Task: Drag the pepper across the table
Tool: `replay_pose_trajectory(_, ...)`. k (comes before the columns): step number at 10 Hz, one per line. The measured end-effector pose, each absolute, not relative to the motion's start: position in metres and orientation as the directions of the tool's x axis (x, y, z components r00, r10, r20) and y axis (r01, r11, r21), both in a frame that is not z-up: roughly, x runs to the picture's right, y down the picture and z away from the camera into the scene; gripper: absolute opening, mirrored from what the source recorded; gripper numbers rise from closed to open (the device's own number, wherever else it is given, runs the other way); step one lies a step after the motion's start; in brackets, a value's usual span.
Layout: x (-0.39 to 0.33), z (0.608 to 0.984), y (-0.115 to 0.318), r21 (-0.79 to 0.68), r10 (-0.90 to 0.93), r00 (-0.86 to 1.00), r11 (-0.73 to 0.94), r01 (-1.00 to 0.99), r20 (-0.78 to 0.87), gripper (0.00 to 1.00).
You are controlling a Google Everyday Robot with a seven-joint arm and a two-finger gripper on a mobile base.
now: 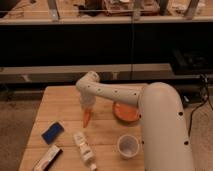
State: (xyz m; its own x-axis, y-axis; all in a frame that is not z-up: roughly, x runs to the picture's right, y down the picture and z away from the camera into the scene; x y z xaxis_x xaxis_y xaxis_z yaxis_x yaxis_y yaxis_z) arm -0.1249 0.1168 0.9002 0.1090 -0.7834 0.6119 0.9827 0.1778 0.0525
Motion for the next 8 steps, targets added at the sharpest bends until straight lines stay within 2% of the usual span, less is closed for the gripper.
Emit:
replay_pose_trajectory(2, -0.151, 0.903, 0.111, 0.106, -0.792, 0.037, 0.128, 0.986, 0.609, 0.16)
replay_pose_trajectory(8, -0.289, 0.906, 0.084, 0.263, -0.788, -0.199, -0.049, 0.963, 0.583, 0.16)
